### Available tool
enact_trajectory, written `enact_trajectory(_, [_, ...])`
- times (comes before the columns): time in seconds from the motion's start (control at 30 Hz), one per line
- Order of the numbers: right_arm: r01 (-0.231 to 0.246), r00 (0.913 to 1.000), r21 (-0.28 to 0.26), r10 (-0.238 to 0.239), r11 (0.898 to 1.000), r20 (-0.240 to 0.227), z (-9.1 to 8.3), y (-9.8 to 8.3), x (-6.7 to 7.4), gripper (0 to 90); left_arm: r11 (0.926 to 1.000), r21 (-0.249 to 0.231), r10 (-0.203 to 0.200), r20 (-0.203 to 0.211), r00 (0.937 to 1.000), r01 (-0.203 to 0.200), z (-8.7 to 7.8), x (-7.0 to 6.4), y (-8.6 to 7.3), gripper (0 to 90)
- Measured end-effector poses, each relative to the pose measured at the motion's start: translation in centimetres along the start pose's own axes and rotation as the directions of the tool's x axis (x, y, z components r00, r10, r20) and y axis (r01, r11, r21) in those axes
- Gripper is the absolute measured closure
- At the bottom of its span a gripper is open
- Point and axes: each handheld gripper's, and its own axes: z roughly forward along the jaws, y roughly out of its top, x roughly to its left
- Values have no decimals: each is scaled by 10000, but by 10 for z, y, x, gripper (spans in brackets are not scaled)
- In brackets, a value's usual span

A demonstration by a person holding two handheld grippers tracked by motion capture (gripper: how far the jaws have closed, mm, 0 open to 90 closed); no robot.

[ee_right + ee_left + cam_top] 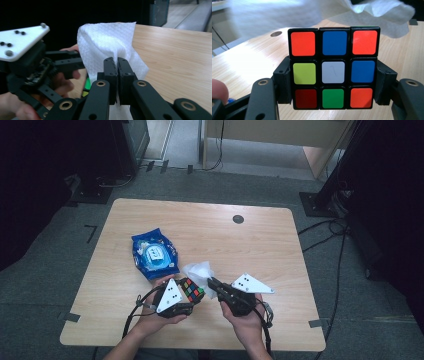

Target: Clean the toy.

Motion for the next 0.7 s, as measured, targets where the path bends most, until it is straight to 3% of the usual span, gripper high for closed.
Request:
enact_trajectory(0.23, [-178,9984,163,186,9997,-543,6,-4,10,885,9996,99,248,157,9996,-249,2,-5,1,339])
enact_trajectory(0.37, [24,9975,218,-9,9998,-707,9,-5,17,884,9996,98,257,182,9995,-258,2,-6,1,339])
enact_trajectory(0.5, [137,9991,128,-132,9998,-399,9,-7,13,884,9993,-90,367,173,9992,-365,-1,-6,2,339])
enact_trajectory(0.7, [147,9964,345,-175,9993,827,9,-13,-9,883,9992,-245,315,266,9992,-309,-4,-4,4,340])
